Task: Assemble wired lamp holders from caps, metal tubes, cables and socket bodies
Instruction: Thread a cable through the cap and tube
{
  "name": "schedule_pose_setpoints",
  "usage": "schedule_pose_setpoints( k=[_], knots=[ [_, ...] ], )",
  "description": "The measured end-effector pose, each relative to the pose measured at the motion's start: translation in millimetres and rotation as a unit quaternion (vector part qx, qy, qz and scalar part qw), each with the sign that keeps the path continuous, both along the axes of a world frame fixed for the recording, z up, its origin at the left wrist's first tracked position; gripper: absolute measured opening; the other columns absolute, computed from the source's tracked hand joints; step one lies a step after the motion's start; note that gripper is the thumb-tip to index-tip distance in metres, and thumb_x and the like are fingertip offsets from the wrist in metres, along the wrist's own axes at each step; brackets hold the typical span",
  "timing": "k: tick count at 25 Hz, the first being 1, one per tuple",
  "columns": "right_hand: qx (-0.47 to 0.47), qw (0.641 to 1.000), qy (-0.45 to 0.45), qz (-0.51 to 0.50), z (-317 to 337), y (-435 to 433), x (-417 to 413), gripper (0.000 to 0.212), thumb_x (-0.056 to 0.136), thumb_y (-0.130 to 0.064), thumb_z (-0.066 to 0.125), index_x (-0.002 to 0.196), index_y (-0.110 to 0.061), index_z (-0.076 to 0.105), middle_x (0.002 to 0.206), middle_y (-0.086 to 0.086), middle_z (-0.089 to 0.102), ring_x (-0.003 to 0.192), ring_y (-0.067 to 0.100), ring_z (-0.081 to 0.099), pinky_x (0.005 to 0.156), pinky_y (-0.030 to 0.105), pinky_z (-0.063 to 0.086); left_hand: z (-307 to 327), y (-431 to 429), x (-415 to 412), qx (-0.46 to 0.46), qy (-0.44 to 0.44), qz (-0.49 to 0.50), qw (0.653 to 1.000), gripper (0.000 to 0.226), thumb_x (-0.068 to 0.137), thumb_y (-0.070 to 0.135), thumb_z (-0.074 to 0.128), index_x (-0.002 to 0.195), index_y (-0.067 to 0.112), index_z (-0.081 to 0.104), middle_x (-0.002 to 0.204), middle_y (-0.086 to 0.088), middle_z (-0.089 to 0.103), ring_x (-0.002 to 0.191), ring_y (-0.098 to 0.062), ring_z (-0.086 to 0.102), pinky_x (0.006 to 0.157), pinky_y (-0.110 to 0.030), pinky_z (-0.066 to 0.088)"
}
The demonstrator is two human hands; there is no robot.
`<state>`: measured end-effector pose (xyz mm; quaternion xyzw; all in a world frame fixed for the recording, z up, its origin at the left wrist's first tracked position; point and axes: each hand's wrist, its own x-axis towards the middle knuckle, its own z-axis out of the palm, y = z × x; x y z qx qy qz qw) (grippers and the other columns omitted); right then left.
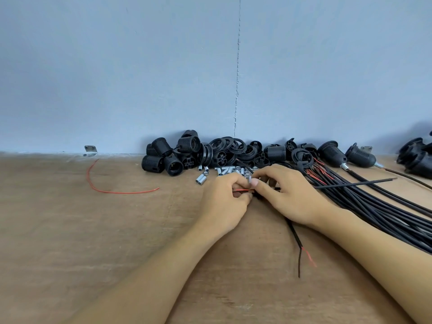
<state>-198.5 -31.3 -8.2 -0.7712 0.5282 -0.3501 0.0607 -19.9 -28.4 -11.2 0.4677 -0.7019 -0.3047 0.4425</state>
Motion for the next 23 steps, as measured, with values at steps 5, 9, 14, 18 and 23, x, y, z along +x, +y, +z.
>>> schedule_pose_setpoints(
  k=[5,9,14,18,23],
  knots=[
    [-0.056,0.993,-0.002,-0.106,6,-8,-12,0.020,0.099,-0.030,0.055,0.099,-0.019,0.072,0.093,-0.003,0.065,0.093,0.018,0.059,0.090,0.042,0.046,-1,0,-1,-0.012,-0.037,0.011,0.999,0.017,0.089,0.010,0.072,0.086,0.026,0.076,0.080,0.009,0.072,0.075,0.004,0.061,0.064,-0.004,0.040],
    [-0.073,0.973,0.047,-0.214,12,-16,-21,0.018,0.092,-0.022,0.062,0.108,-0.023,0.070,0.109,0.000,0.064,0.111,0.026,0.054,0.097,0.042,0.035,-1,1,-4,-0.015,-0.057,-0.004,0.998,0.022,0.089,0.011,0.072,0.082,0.032,0.071,0.076,0.013,0.069,0.078,0.008,0.061,0.065,-0.003,0.040],
    [-0.022,0.941,0.168,-0.293,20,-47,-8,0.045,0.090,-0.017,0.056,0.135,-0.019,0.055,0.138,0.008,0.052,0.130,0.033,0.039,0.103,0.045,0.028,1,2,-3,-0.027,-0.068,-0.010,0.997,0.026,0.088,0.010,0.073,0.079,0.035,0.069,0.074,0.014,0.069,0.079,0.007,0.062,0.067,-0.003,0.041],
    [0.040,0.912,0.248,-0.325,29,-64,-5,0.039,0.087,-0.015,0.055,0.127,-0.016,0.058,0.130,0.009,0.054,0.125,0.034,0.039,0.100,0.045,0.029,1,2,-2,-0.028,-0.066,-0.015,0.997,0.029,0.088,0.009,0.073,0.078,0.036,0.069,0.073,0.015,0.069,0.077,0.007,0.062,0.068,-0.004,0.042],
    [-0.014,0.922,0.228,-0.313,34,-63,-12,0.031,0.098,-0.026,0.055,0.125,-0.011,0.062,0.129,0.012,0.053,0.117,0.037,0.050,0.104,0.044,0.031,2,3,-2,-0.017,-0.062,-0.018,0.998,0.034,0.087,0.009,0.073,0.075,0.040,0.067,0.073,0.018,0.069,0.078,0.008,0.062,0.068,-0.004,0.044]
  ],
)
